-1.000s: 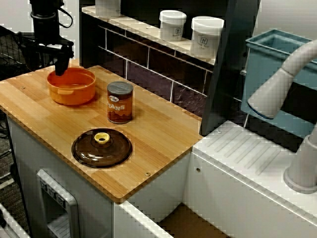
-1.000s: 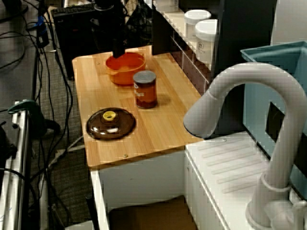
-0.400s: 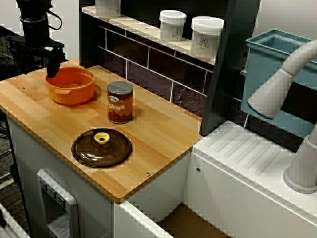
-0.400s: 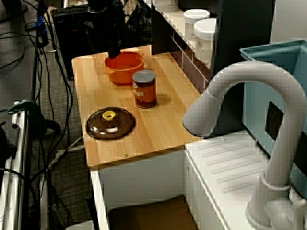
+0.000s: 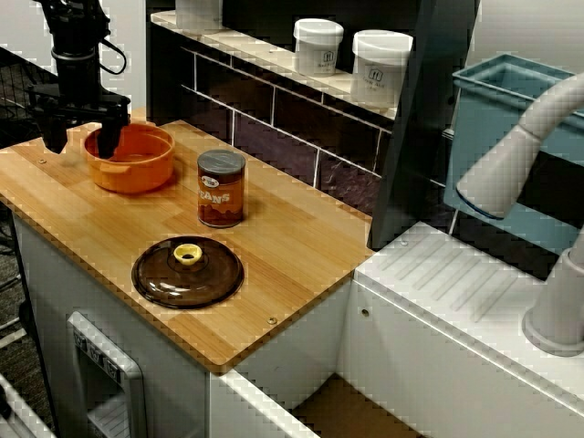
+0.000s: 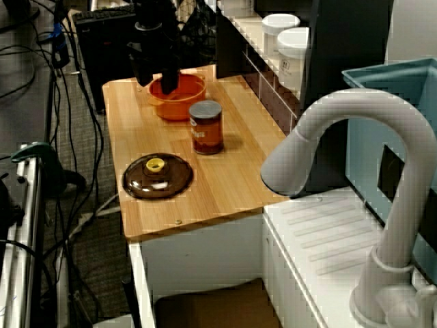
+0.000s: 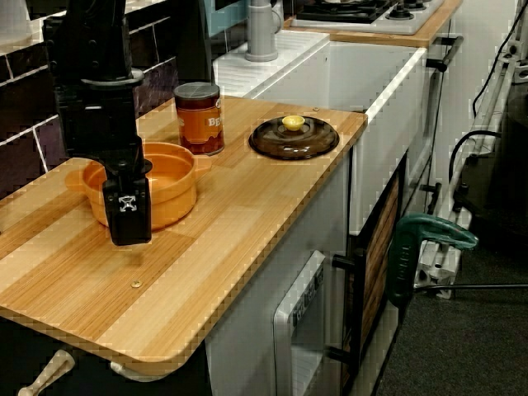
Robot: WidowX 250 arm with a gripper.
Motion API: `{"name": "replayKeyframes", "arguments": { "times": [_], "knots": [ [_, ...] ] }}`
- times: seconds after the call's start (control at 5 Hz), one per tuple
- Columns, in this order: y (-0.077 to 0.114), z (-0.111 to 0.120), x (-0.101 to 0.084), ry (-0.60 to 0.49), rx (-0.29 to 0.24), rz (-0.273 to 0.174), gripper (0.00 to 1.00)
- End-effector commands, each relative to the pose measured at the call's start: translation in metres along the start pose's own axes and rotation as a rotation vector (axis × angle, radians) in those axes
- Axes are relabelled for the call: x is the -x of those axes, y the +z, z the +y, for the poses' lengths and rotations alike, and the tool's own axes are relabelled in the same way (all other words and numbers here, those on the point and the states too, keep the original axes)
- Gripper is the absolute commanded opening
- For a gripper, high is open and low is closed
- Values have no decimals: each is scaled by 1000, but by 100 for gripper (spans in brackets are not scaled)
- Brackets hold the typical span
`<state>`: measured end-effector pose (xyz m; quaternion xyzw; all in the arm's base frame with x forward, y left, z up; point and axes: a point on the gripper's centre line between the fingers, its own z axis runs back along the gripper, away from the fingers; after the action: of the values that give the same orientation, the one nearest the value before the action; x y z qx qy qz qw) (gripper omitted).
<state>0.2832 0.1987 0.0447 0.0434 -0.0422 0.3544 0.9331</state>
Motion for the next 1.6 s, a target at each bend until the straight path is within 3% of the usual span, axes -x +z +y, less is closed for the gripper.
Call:
{"name": "replayKeyframes", "arguments": {
  "times": [0.0,0.4,0.6,0.8,1.0,1.2,1.4],
  "knots": [
    [7,6,-5,11,-13,-38,0],
    [29,7,-5,-24,11,0,0],
    [57,7,-4,-47,49,36,0],
    [97,4,0,-77,81,46,0],
    [127,-4,11,-100,97,30,0],
    [153,-17,24,-123,110,41,0],
    [175,-32,39,-150,112,13,0]
  ]
}}
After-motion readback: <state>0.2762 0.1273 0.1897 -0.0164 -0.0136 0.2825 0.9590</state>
